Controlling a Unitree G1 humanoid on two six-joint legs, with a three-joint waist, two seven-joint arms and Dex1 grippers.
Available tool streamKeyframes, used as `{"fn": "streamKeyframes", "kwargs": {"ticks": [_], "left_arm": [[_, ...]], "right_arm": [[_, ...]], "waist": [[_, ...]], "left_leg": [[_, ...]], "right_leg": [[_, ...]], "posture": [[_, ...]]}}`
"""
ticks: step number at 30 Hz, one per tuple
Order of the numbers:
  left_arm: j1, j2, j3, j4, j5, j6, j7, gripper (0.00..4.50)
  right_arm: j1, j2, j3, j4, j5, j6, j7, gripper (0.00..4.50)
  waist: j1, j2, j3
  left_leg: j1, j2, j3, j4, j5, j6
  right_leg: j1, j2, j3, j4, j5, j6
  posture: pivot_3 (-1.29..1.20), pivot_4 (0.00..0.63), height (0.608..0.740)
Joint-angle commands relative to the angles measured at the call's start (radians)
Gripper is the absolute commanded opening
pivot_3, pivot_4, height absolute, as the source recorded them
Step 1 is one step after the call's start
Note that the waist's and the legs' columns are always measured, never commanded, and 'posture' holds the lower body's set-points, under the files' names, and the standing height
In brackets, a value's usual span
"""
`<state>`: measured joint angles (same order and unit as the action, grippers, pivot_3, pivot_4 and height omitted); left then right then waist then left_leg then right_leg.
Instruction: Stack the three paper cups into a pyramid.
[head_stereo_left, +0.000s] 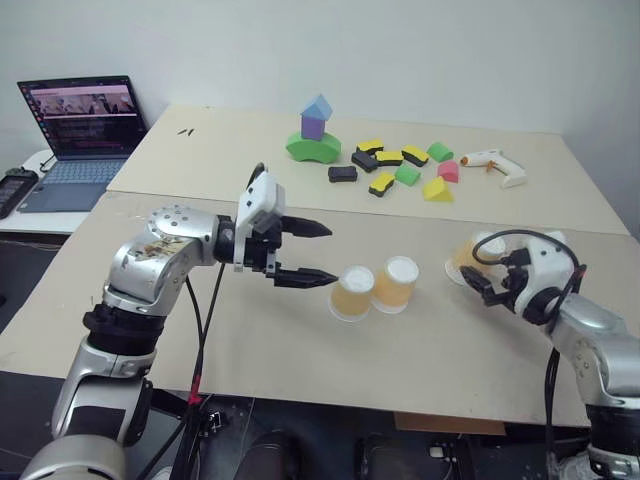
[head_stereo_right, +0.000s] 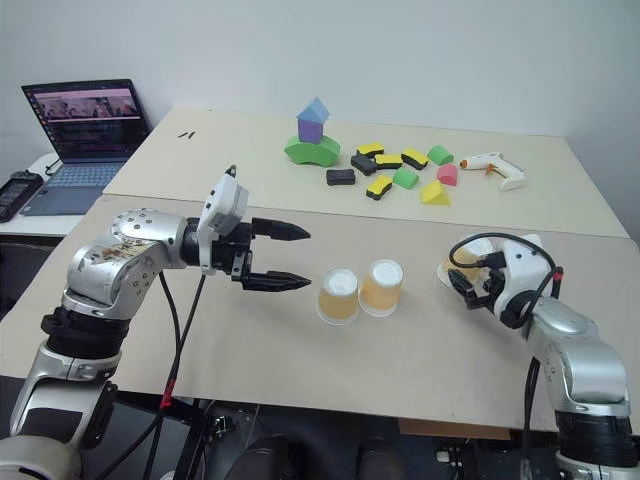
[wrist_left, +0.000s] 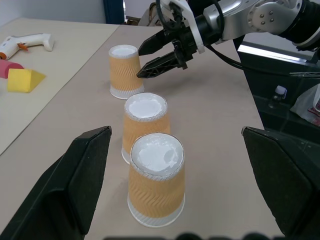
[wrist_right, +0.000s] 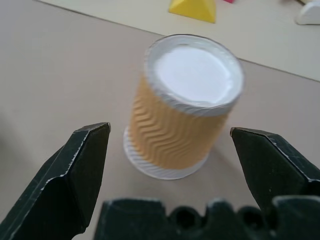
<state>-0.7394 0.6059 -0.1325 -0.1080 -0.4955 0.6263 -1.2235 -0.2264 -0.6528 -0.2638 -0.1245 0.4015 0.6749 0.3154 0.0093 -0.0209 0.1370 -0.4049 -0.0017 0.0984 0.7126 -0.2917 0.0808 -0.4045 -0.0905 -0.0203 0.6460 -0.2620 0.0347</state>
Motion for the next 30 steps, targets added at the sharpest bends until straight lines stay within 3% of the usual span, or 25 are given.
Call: {"fn": "streamKeyframes", "kwargs": {"ticks": [1,10,21,24,27,30], "left_arm": [[-0.009,0.008,0.022,-0.036,-0.013,-0.004,0.012,4.46],[0.003,0.010,0.013,-0.036,-0.008,-0.015,0.022,4.46],[0.026,0.021,0.018,-0.083,-0.020,-0.002,0.041,4.46],[0.029,0.020,0.016,-0.086,-0.021,0.001,0.043,4.50],[0.029,0.019,0.015,-0.087,-0.022,0.003,0.044,4.50],[0.027,0.017,0.011,-0.090,-0.024,0.005,0.048,4.50]], "right_arm": [[-0.048,0.018,-0.038,0.015,-0.014,-0.044,-0.015,4.50],[-0.153,0.092,-0.043,0.065,-0.006,-0.063,-0.038,4.50],[-0.165,0.105,-0.049,0.110,-0.025,-0.088,-0.041,4.50],[-0.168,0.110,-0.053,0.112,-0.030,-0.096,-0.044,3.81],[-0.168,0.111,-0.051,0.107,-0.027,-0.095,-0.035,2.79],[-0.166,0.110,-0.050,0.098,-0.025,-0.091,-0.031,2.75]], "waist": [[-0.001,0.000,0.000],[-0.005,0.000,0.000],[-0.008,0.001,0.000],[-0.008,0.001,0.000],[-0.008,0.001,0.000],[-0.008,0.001,0.001]], "left_leg": [[0.000,0.000,0.000,0.000,0.000,0.000],[0.000,0.000,0.000,0.000,0.000,0.000],[0.000,0.000,0.001,0.000,0.000,0.000],[0.000,0.000,0.001,0.000,0.000,0.000],[0.000,0.000,0.001,0.000,0.000,0.000],[0.000,0.000,0.001,0.000,0.000,0.000]], "right_leg": [[0.000,0.000,0.000,0.000,0.000,0.000],[0.000,0.000,0.000,0.001,0.000,0.000],[0.000,0.000,0.000,0.001,0.000,0.000],[0.000,0.000,0.000,0.001,0.000,0.000],[0.000,0.000,0.000,0.000,0.000,0.000],[0.000,0.000,0.000,0.000,0.000,0.000]], "posture": [[0.00,0.150,0.740],[0.00,0.150,0.740],[0.00,0.150,0.740],[0.00,0.150,0.740],[0.00,0.150,0.740],[0.00,0.150,0.740]]}}
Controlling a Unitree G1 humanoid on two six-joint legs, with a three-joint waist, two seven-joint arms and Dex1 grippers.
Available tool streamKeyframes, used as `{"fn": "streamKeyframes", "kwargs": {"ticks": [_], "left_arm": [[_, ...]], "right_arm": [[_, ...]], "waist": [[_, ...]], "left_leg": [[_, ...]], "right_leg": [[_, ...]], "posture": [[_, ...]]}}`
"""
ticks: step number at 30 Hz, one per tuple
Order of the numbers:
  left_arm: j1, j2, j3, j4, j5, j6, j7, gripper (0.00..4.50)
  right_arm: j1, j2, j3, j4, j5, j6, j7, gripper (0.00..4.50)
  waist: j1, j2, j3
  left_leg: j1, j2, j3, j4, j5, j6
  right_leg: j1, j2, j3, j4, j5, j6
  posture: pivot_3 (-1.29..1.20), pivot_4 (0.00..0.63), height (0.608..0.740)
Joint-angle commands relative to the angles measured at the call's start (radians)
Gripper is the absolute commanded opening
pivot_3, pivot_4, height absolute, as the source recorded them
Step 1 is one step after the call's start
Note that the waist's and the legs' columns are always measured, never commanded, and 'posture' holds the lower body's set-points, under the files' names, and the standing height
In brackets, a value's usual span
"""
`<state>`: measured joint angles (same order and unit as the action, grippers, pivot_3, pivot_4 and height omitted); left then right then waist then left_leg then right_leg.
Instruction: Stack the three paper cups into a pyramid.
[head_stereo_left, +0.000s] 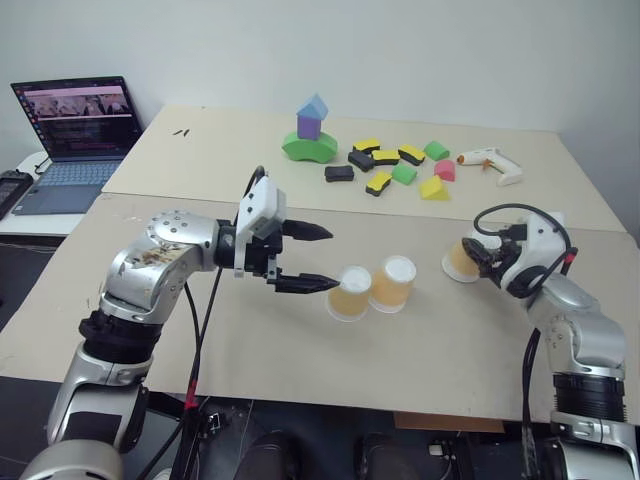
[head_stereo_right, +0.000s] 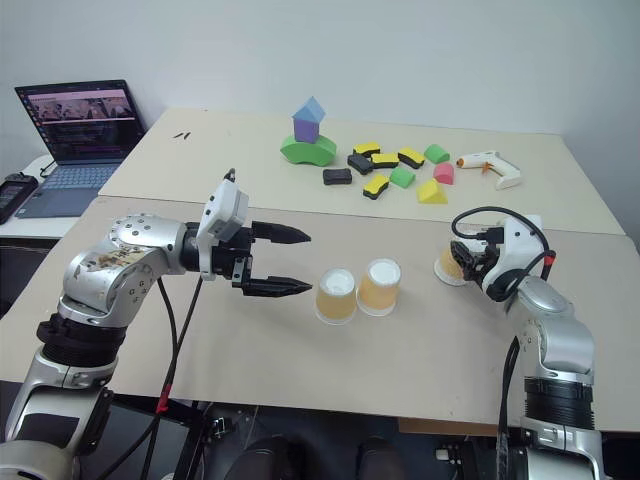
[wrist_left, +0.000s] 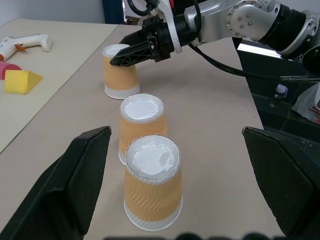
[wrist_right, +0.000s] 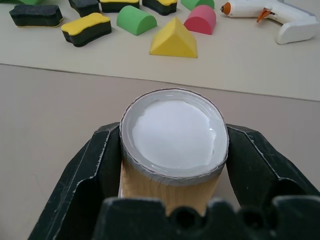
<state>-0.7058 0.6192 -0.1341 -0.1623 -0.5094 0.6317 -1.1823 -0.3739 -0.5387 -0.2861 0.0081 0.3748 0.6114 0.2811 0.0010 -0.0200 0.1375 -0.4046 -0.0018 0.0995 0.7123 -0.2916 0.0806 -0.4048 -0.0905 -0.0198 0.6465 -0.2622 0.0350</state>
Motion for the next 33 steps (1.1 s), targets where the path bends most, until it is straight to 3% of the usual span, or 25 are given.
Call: {"fn": "streamKeyframes", "kwargs": {"ticks": [1,4,8,14,17,22,28,33], "left_arm": [[-0.007,0.004,0.011,-0.037,-0.011,0.000,0.008,4.50],[-0.005,0.003,0.008,-0.041,-0.012,0.002,0.011,4.50],[-0.004,0.000,0.006,-0.044,-0.015,0.006,0.016,4.50],[-0.006,-0.010,0.000,-0.045,-0.022,0.011,0.016,4.50],[-0.012,-0.018,-0.006,-0.041,-0.022,0.011,0.015,4.50],[-0.016,-0.026,-0.010,-0.048,-0.027,0.022,0.016,4.50],[-0.013,-0.018,-0.002,-0.062,-0.028,0.039,0.024,4.50],[0.001,0.006,0.011,-0.084,-0.032,0.058,0.032,4.50]], "right_arm": [[-0.018,-0.004,-0.029,-0.036,0.002,-0.028,0.003,2.75],[-0.038,-0.022,-0.043,-0.069,0.023,-0.017,0.020,2.75],[-0.126,-0.119,-0.070,-0.174,0.155,0.093,0.149,2.75],[-0.260,-0.365,-0.037,-0.154,0.319,0.215,0.490,2.75],[-0.358,-0.422,0.018,-0.087,0.367,0.245,0.645,2.75],[-0.479,-0.431,0.140,-0.050,0.400,0.280,0.842,2.75],[-0.530,-0.372,0.311,-0.055,0.320,0.213,0.956,2.75],[-0.517,-0.337,0.353,-0.072,0.275,0.169,0.983,2.75]], "waist": [[0.000,0.000,0.000],[0.000,0.000,0.000],[-0.003,0.005,0.003],[0.002,0.008,0.005],[0.002,0.008,0.005],[-0.001,0.008,0.005],[0.001,0.008,0.005],[0.007,0.008,0.005]], "left_leg": [[0.000,0.000,0.000,0.000,0.000,0.000],[0.000,0.000,0.000,0.000,0.000,0.000],[0.000,0.000,0.001,0.000,0.000,0.000],[-0.001,0.000,0.000,-0.001,0.000,0.000],[0.000,0.000,0.001,0.000,-0.001,0.002],[0.000,0.000,0.002,0.000,-0.002,0.003],[-0.002,0.000,0.002,0.000,-0.002,0.003],[-0.003,0.000,0.001,0.001,-0.002,0.003]], "right_leg": [[0.000,0.000,0.000,0.000,0.000,0.000],[0.000,0.000,0.000,0.000,0.000,0.000],[-0.001,0.000,0.001,0.000,0.000,0.000],[-0.001,0.000,0.000,-0.001,0.000,0.000],[0.000,-0.001,0.001,-0.002,0.000,0.000],[0.000,-0.001,0.003,-0.004,0.000,0.001],[-0.001,-0.002,0.002,-0.002,0.000,0.001],[-0.002,-0.002,0.001,-0.002,0.000,0.001]], "posture": [[0.00,0.150,0.740],[0.00,0.150,0.740],[0.00,0.150,0.740],[0.00,0.150,0.740],[0.00,0.150,0.740],[0.00,0.150,0.740],[0.00,0.150,0.740],[0.00,0.150,0.740]]}}
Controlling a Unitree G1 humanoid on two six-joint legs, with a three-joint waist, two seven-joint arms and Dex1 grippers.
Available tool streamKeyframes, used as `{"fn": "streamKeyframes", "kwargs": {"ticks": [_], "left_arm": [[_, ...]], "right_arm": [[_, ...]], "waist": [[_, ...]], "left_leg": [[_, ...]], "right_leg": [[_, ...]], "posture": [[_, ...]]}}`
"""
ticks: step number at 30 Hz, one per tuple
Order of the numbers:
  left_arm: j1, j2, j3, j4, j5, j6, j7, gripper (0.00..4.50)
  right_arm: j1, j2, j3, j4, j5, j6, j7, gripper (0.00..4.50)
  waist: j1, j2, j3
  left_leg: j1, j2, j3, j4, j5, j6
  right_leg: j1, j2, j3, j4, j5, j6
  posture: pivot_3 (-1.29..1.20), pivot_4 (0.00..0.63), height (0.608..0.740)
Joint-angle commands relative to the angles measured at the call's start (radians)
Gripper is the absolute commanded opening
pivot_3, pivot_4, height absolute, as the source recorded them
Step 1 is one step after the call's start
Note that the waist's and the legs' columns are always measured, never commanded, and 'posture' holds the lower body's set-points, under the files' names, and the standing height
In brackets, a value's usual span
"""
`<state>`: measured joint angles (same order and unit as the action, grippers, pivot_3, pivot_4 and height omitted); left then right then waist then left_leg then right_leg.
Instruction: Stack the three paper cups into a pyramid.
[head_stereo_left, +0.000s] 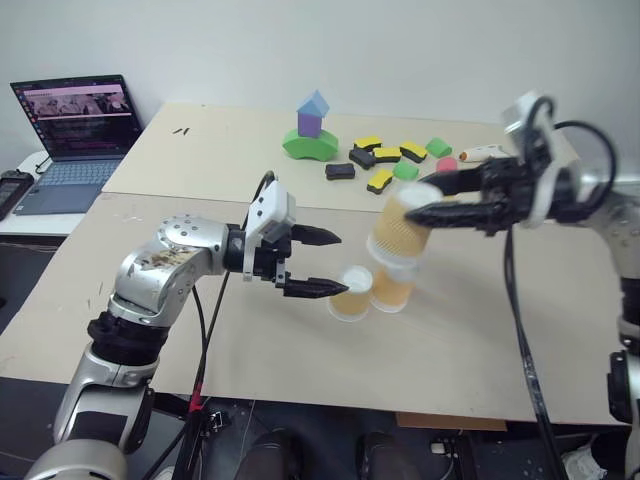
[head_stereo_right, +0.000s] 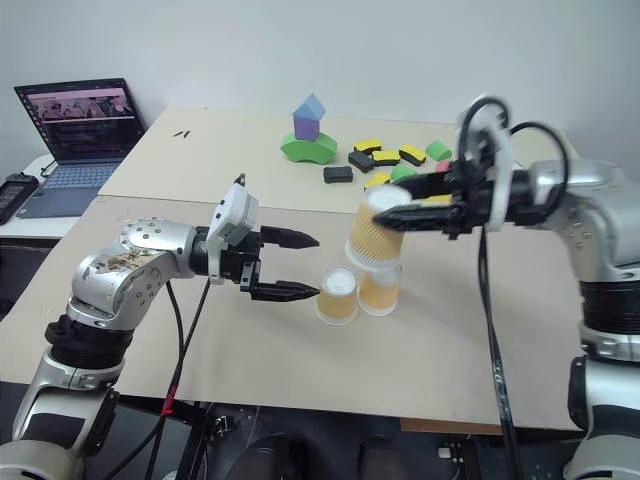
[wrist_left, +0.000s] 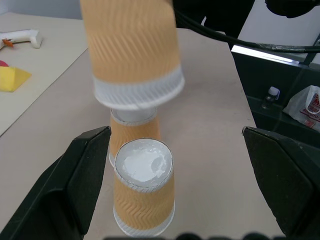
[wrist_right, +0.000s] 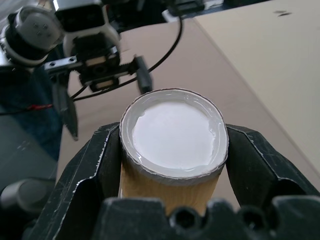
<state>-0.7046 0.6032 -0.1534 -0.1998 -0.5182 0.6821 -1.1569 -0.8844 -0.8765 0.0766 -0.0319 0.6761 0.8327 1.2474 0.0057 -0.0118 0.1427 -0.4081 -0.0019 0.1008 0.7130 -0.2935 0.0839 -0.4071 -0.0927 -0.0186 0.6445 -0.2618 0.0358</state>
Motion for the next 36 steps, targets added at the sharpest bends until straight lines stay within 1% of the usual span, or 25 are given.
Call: {"fn": "streamKeyframes", "kwargs": {"ticks": [1,6,18,30,32,33,35,36], "left_arm": [[0.002,0.027,0.034,-0.050,-0.024,0.010,0.007,4.50],[0.002,0.053,0.050,-0.054,-0.028,0.020,0.007,4.50],[-0.004,0.071,0.046,-0.060,-0.043,0.021,0.013,4.50],[-0.004,0.074,0.046,-0.060,-0.047,0.017,0.020,4.50],[0.000,0.074,0.045,-0.063,-0.048,0.017,0.020,4.50],[0.002,0.074,0.045,-0.064,-0.048,0.017,0.021,4.50],[0.002,0.073,0.045,-0.063,-0.048,0.016,0.021,4.50],[0.001,0.073,0.045,-0.061,-0.048,0.016,0.021,4.50]], "right_arm": [[-0.001,0.007,-0.009,-0.035,-0.029,-0.058,0.018,2.75],[0.018,0.031,-0.014,-0.035,-0.050,-0.081,0.014,2.75],[0.053,0.067,-0.011,0.017,-0.126,-0.152,0.001,2.75],[0.065,0.070,-0.005,0.023,-0.155,-0.155,0.021,2.75],[0.067,0.070,-0.007,0.020,-0.159,-0.160,0.016,3.75],[0.068,0.071,-0.009,0.018,-0.163,-0.170,0.014,3.85],[0.066,0.072,-0.016,0.014,-0.157,-0.165,0.014,4.42],[0.064,0.072,-0.020,0.010,-0.152,-0.160,0.014,4.42]], "waist": [[0.003,0.000,0.000],[0.004,0.000,0.000],[0.004,0.000,0.000],[0.003,0.000,0.000],[0.003,0.000,0.000],[0.003,0.000,0.000],[0.003,0.000,0.000],[0.003,0.000,0.000]], "left_leg": [[0.000,0.000,0.000,0.000,0.000,0.000],[0.000,0.000,0.000,0.000,0.000,0.000],[0.000,0.000,0.000,0.001,0.000,0.000],[0.001,0.000,0.000,0.001,0.000,0.000],[0.001,0.000,0.000,0.001,0.000,0.000],[0.001,0.000,0.000,0.001,0.000,0.000],[0.001,0.000,0.000,0.001,0.000,0.000],[0.001,0.000,0.000,0.001,0.000,0.000]], "right_leg": [[0.000,0.000,0.000,0.000,0.000,0.000],[0.000,0.000,-0.001,0.000,0.000,0.000],[0.000,0.000,-0.001,0.000,0.000,0.000],[0.000,0.000,-0.002,0.000,0.000,0.000],[0.000,0.000,-0.001,0.000,0.000,0.000],[0.000,0.000,-0.001,0.000,0.000,0.000],[0.000,0.000,-0.001,0.000,0.000,0.000],[0.000,0.000,-0.002,0.000,0.000,0.000]], "posture": [[0.00,0.150,0.740],[0.00,0.150,0.740],[0.00,0.150,0.740],[0.00,0.150,0.740],[0.00,0.150,0.740],[0.00,0.150,0.740],[0.00,0.150,0.740],[0.00,0.150,0.740]]}}
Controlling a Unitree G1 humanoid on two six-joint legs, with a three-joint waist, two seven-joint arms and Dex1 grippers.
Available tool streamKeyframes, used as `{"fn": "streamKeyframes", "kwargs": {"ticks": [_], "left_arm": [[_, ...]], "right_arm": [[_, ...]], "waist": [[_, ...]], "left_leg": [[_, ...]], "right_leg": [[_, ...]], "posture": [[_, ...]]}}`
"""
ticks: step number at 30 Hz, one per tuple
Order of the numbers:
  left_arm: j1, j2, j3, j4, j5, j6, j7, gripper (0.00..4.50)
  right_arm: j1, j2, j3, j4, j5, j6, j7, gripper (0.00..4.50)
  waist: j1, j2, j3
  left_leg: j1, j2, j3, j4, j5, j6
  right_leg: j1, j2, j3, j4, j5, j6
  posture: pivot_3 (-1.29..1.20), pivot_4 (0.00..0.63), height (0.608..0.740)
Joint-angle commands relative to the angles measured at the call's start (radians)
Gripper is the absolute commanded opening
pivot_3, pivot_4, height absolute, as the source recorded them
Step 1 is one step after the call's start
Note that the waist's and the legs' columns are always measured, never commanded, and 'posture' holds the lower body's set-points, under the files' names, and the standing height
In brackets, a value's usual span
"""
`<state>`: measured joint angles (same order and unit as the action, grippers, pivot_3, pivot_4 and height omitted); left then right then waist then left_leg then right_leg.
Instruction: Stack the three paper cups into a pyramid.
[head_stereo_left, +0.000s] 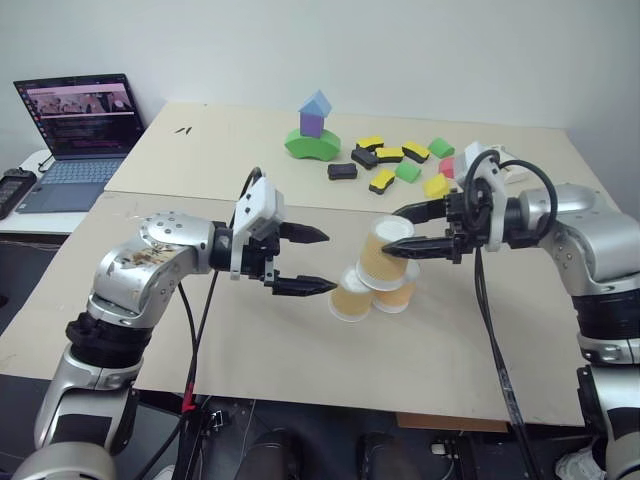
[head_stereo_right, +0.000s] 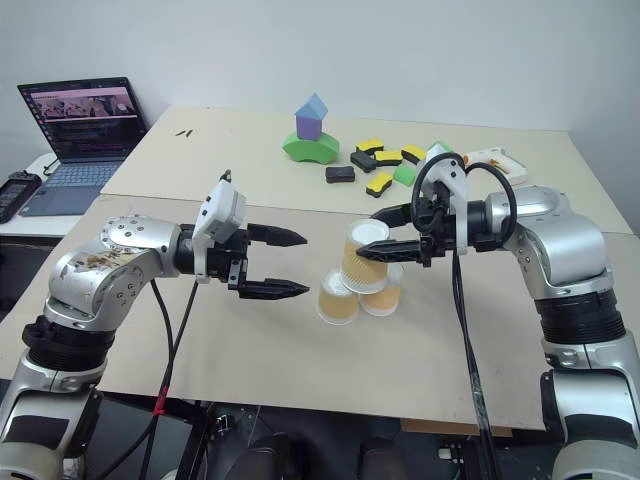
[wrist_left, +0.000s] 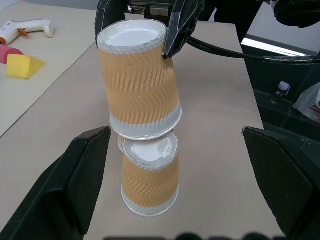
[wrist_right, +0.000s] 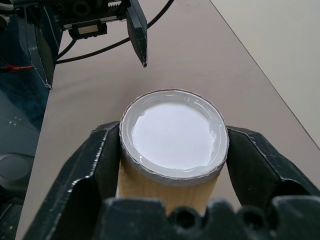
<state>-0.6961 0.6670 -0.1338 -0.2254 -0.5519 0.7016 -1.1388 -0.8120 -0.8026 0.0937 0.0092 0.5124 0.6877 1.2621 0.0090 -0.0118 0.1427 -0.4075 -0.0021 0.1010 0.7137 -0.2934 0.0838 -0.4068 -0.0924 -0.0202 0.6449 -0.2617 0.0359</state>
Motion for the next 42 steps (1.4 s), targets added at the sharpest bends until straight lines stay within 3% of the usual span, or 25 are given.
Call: {"fn": "streamKeyframes", "kwargs": {"ticks": [1,21,25,31,35,39,42], "left_arm": [[-0.009,0.009,0.026,-0.034,-0.014,-0.004,0.003,4.50],[0.000,-0.009,0.051,-0.018,-0.010,-0.007,0.059,4.50],[0.045,-0.019,0.137,-0.019,-0.011,0.017,0.179,4.50],[0.189,-0.076,0.343,-0.116,-0.022,0.095,0.462,4.50],[0.255,-0.097,0.409,-0.125,0.020,0.095,0.597,4.50],[0.309,-0.149,0.481,-0.047,0.084,0.026,0.740,4.50],[0.356,-0.181,0.513,0.014,0.170,-0.059,0.849,4.50]], "right_arm": [[-0.012,-0.002,-0.041,-0.033,0.017,-0.009,-0.002,4.42],[-0.090,-0.053,-0.201,-0.130,0.211,0.162,-0.052,4.42],[-0.045,-0.102,-0.304,-0.029,0.150,0.131,-0.150,4.42],[0.189,-0.163,-0.571,-0.031,0.167,0.154,-0.276,4.42],[0.287,-0.139,-0.582,0.002,0.073,0.108,-0.421,4.42],[0.317,0.000,-0.508,0.110,-0.130,-0.009,-0.741,4.42],[0.342,0.125,-0.504,0.132,-0.195,-0.097,-0.879,4.42]], "waist": [[0.000,0.000,0.000],[0.000,0.000,0.000],[0.002,0.000,0.000],[0.005,0.000,0.000],[-0.001,0.000,0.000],[-0.006,-0.001,0.000],[-0.012,-0.001,0.000]], "left_leg": [[0.000,0.000,0.000,0.000,0.000,0.000],[0.000,0.000,0.000,0.000,0.000,0.000],[0.000,0.000,0.000,0.000,0.000,0.000],[-0.001,0.000,-0.003,-0.001,0.000,0.000],[0.002,0.000,-0.001,-0.002,0.001,-0.001],[0.009,0.000,0.001,-0.002,0.002,-0.003],[0.012,0.000,0.004,-0.004,0.002,-0.005]], "right_leg": [[0.000,0.000,0.000,0.000,0.000,0.000],[0.000,-0.001,0.000,0.000,0.000,0.000],[0.000,-0.001,0.000,0.000,0.000,0.000],[0.002,-0.008,-0.003,-0.003,0.000,0.000],[0.003,-0.007,-0.002,-0.001,0.000,0.000],[0.006,-0.007,0.001,-0.003,0.000,0.000],[0.005,-0.007,0.005,0.001,0.000,0.000]], "posture": [[0.00,0.150,0.740],[0.00,0.150,0.740],[0.00,0.150,0.740],[0.00,0.150,0.740],[0.00,0.150,0.740],[0.00,0.150,0.740],[0.00,0.150,0.740]]}}
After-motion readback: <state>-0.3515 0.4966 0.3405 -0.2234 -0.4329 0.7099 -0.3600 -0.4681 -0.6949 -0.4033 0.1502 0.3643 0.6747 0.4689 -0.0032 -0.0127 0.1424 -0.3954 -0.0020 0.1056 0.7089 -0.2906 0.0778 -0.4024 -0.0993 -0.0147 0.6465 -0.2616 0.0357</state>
